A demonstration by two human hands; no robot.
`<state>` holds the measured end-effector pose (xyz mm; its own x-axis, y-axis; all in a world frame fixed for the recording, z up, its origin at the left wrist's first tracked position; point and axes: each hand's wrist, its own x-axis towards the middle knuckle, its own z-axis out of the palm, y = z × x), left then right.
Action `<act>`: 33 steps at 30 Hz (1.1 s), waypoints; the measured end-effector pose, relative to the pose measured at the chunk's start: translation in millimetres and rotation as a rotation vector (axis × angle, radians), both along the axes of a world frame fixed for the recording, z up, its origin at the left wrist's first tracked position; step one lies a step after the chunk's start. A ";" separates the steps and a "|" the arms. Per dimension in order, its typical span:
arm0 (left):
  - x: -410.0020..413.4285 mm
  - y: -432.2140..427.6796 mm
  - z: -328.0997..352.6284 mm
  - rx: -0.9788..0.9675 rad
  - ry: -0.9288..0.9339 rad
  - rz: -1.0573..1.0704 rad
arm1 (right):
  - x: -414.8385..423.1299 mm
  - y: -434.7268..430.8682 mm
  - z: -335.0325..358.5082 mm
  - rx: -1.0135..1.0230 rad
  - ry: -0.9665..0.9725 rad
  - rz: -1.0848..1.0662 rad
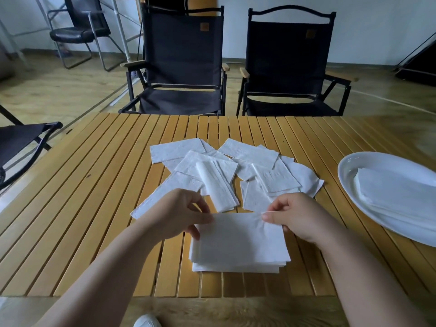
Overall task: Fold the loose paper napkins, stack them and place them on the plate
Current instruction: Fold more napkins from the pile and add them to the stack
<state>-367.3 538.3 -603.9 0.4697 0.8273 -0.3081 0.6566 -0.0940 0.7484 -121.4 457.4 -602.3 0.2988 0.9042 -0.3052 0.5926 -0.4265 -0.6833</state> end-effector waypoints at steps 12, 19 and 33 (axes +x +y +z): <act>-2.0 7.9 -17.9 0.208 0.207 -0.078 | -4.9 0.5 -5.0 -0.156 -0.092 0.008; -5.4 9.0 -16.7 0.145 0.301 -0.164 | -7.1 0.6 -2.8 -0.246 -0.106 0.072; 12.9 13.5 -24.4 0.439 0.203 0.033 | -28.9 26.8 -20.8 0.272 -0.155 0.009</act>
<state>-354.3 551.7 -628.4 0.4075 0.9131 -0.0097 0.7932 -0.3487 0.4992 -150.3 484.2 -623.0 0.3149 0.9491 -0.0033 0.7018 -0.2351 -0.6724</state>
